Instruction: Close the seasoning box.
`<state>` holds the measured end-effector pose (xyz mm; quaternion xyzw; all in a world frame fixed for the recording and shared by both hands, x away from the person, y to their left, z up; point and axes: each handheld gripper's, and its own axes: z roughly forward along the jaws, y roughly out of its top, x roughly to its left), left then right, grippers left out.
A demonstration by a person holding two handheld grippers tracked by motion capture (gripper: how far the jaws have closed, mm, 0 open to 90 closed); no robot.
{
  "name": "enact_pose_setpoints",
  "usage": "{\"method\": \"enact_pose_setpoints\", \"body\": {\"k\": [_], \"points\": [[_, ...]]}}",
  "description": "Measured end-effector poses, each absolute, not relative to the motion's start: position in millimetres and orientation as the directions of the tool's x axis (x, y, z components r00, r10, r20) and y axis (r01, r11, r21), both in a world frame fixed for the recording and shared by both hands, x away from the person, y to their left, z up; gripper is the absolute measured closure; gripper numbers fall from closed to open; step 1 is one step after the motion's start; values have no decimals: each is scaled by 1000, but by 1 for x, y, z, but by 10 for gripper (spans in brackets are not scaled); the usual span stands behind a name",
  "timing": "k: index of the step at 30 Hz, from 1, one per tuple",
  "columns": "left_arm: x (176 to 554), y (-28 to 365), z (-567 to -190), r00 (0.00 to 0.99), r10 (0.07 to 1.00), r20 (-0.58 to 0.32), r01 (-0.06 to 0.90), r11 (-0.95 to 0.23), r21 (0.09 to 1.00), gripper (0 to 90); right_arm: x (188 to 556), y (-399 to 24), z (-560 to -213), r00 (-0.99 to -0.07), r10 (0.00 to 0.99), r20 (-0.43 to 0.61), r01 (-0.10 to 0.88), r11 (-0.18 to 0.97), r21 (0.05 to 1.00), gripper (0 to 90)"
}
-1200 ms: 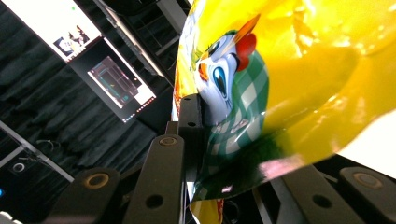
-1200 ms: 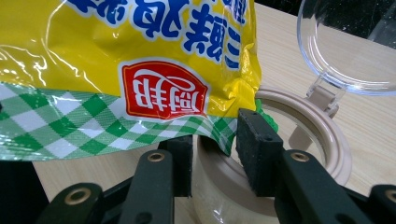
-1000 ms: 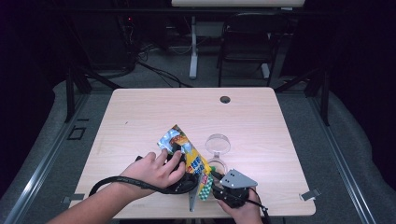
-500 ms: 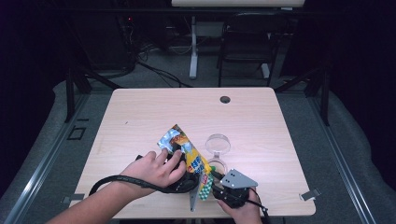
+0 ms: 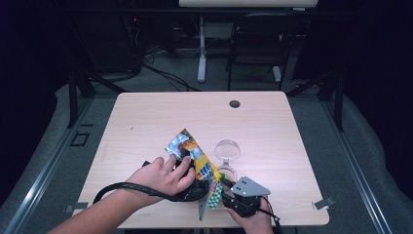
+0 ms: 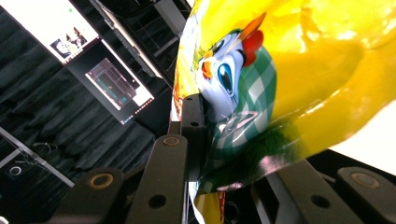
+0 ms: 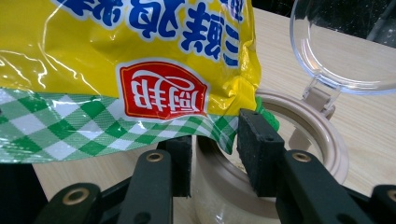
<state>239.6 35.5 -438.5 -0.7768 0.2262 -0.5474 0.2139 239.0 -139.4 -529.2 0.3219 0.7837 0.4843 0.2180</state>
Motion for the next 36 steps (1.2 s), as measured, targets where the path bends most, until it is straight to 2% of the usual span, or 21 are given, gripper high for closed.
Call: {"method": "enact_pose_setpoints", "body": {"k": [36], "points": [[237, 34, -438, 257, -614, 746, -132, -787, -602, 794, 239, -138, -530, -696, 717, -31, 292, 322, 900, 662]]}}
